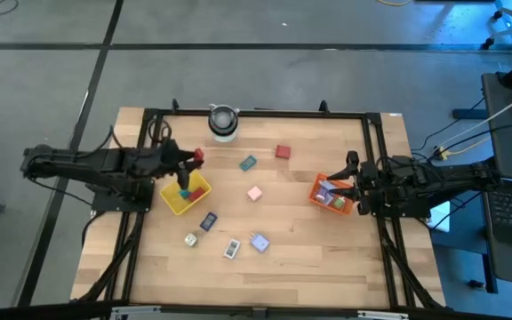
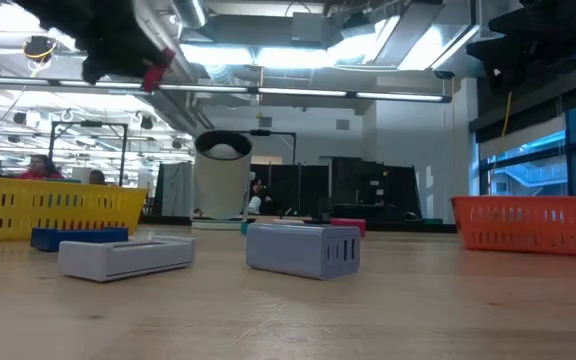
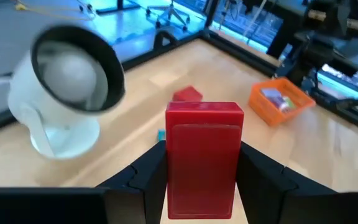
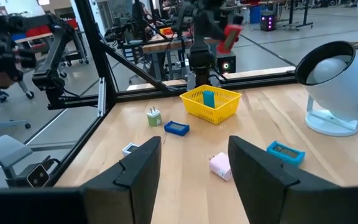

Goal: Pick & Place Office items
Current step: Put the red digital timer into the yellow basket

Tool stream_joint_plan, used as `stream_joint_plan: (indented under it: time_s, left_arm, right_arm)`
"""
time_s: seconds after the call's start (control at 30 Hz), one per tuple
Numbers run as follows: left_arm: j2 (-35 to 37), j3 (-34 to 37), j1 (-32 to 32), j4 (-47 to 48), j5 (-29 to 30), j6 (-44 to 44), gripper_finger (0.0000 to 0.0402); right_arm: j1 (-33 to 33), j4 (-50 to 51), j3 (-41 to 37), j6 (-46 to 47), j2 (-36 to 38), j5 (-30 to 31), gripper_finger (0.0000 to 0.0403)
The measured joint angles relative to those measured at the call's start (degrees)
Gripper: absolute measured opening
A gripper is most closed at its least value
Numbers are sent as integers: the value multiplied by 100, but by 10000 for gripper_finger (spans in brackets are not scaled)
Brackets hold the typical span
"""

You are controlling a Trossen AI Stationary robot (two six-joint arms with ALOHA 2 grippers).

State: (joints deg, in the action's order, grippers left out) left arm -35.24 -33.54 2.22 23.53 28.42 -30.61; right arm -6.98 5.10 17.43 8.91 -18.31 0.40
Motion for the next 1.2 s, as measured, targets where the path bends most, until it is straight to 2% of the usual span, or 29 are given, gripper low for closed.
stream_joint_plan:
  time_s: [0.37,0.53,0.73,1.2]
  left_arm:
    - [164,350,673,1353,-410,-1180,153]
    - [164,348,704,1729,-968,-1469,153]
    - [90,346,704,2250,-1217,-1996,153]
    - [-1178,339,708,2286,-1462,-2221,153]
  right_arm:
    - [0,-79,0,409,0,125,187]
    - [0,-216,0,415,1,216,187]
    - [0,-278,0,496,1,217,187]
    - [0,-251,0,500,0,216,187]
